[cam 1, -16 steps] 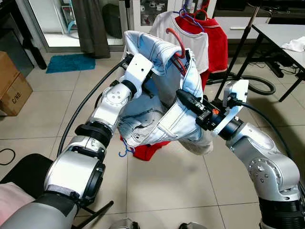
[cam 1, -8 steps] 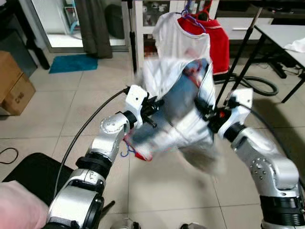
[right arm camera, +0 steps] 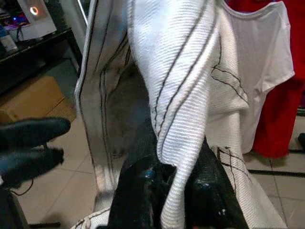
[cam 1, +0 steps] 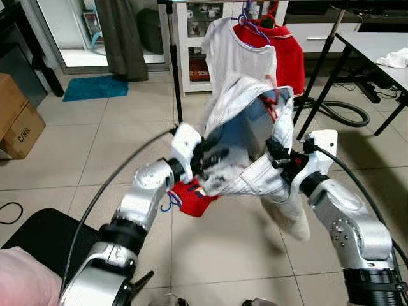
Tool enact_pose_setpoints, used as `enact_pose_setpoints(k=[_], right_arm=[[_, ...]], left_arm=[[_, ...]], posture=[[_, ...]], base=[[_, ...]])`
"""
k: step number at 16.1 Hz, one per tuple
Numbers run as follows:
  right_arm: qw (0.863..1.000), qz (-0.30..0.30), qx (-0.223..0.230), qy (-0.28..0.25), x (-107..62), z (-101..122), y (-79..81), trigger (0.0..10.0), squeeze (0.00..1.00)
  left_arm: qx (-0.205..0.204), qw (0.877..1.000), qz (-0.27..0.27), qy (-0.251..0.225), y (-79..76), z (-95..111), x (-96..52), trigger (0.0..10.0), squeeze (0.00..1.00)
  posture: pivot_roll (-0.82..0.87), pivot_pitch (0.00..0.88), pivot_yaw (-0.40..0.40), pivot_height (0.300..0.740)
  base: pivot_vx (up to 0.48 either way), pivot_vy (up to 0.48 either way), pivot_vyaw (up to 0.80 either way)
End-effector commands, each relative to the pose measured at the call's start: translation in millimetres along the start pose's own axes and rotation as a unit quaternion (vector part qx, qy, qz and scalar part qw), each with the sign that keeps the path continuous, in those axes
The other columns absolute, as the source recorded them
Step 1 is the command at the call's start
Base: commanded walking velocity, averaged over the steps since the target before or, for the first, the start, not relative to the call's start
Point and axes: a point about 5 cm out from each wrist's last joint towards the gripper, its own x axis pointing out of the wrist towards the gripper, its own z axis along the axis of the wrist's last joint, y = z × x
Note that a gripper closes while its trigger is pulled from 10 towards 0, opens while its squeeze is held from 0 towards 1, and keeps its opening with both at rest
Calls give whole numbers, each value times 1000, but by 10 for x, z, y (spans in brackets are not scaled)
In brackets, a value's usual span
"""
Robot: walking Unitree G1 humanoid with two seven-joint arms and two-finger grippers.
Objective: Hang hanger
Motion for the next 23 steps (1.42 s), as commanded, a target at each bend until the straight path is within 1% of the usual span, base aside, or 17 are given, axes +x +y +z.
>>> enact_pose_setpoints(k=[1,2,3,4,5,6,8,9,10,12,13,15,16,18,19,21,23], right_arm=[[999,-1,-11,-41,-8,134,-9,0,0],[999,-9,-15,-40,-16,112,-40,0,0],[999,-22,-20,-32,-40,44,-99,0,0],[999,-27,-19,-29,-50,15,-121,0,0],[999,-29,-19,-26,-68,-28,-138,0,0],[999,-39,-17,-23,-140,-170,-193,0,0],[998,-58,-18,-21,-183,-233,-237,0,0],[995,-96,-17,-13,-234,-285,-314,10000,0],[992,-122,-11,1,-273,-344,-374,10000,0],[994,-110,-2,14,-265,-400,-337,10000,0],[993,-109,-23,42,-268,-497,-326,10000,0],[993,-111,-31,39,-302,-558,-373,10000,0],[993,-116,-3,34,-310,-574,-385,10000,0],[988,-148,-21,26,-313,-535,-435,10000,0],[985,-169,-32,13,-303,-489,-469,10000,0],[982,-183,-47,19,-274,-428,-515,10000,0],[986,-165,-27,13,-260,-399,-499,10000,0]], left_arm=[[14,1000,14,4,45,11,-23,10000,1000],[9,1000,27,4,72,-5,-57,10000,1000],[0,999,39,-12,76,1,-108,10000,780],[-6,999,41,-21,68,8,-128,10000,780],[-19,998,46,-31,57,8,-157,10000,12],[-62,992,103,-40,92,-35,-272,10000,0],[-35,986,156,-37,154,-57,-377,10000,0],[-10,983,183,-28,187,-81,-448,10000,0],[-32,973,227,-30,252,-104,-502,10000,0],[-33,968,246,-28,268,-121,-525,10000,0],[-19,967,253,-24,238,-90,-525,10000,0],[-7,966,257,-20,228,-73,-512,10000,0],[-8,967,255,-18,221,-82,-507,10000,0],[0,968,251,-8,207,-111,-500,10000,0],[-14,967,254,-7,204,-128,-492,10000,0],[8,968,251,1,204,-111,-455,10000,0],[18,973,232,-2,172,-97,-435,10000,0]], posture=[[-118,0,62,740],[-119,0,66,740],[-119,0,72,740],[-119,0,72,740],[-121,0,79,740],[-121,0,88,740],[-117,0,86,740],[-111,0,79,740],[-105,0,71,740],[-99,0,57,740],[-94,0,52,740],[-91,0,51,740],[-93,0,55,740],[-98,0,63,740],[-101,0,65,740],[-104,0,66,740],[-105,0,64,740]], base=[[0,0,0],[0,0,0],[0,0,0],[0,0,0],[0,0,0],[0,0,0],[0,0,0],[0,0,0],[0,-341,0],[0,-480,0],[0,-480,0],[0,-480,0],[0,-480,0],[0,-388,0],[0,0,0],[0,0,0],[0,0,0]])
